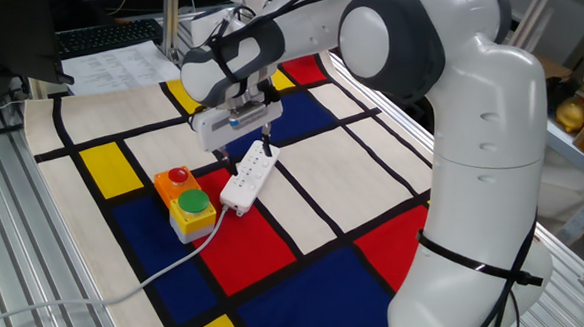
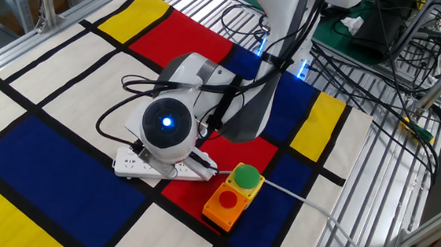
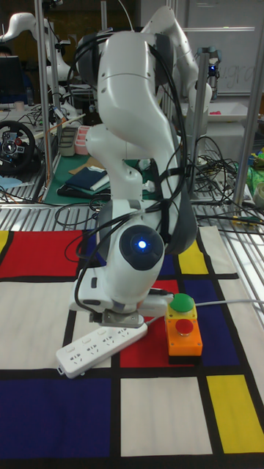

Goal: Turn off the power strip by pressing the button

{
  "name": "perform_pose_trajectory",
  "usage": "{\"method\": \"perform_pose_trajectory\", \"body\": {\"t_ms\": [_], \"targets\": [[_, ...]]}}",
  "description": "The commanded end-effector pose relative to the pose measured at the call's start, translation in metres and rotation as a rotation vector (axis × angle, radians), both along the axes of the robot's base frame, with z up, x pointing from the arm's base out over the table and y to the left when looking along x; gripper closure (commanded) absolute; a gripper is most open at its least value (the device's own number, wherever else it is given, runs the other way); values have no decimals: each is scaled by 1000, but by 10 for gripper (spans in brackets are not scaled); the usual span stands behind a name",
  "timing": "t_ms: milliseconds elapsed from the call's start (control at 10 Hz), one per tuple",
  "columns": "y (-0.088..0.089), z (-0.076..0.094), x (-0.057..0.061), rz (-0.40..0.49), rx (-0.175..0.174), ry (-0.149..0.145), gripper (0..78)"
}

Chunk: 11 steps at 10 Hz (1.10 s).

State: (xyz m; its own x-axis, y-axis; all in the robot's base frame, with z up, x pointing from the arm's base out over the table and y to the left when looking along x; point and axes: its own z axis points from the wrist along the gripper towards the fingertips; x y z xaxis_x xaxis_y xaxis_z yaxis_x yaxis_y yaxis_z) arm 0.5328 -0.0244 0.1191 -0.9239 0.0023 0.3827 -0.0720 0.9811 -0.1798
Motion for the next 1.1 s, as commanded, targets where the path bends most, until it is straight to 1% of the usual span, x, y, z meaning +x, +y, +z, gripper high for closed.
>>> {"method": "perform_pose_trajectory", "body": {"t_ms": [100, 400, 700, 800, 1100], "targets": [[-10, -1, -6, 11, 7, 3, 1], [-10, -1, -7, 8, 2, 0, 1], [-11, -6, -8, 4, -1, -7, 1], [-15, -14, -9, 12, 4, -14, 1], [-20, -11, -5, 18, 6, -12, 1]]}}
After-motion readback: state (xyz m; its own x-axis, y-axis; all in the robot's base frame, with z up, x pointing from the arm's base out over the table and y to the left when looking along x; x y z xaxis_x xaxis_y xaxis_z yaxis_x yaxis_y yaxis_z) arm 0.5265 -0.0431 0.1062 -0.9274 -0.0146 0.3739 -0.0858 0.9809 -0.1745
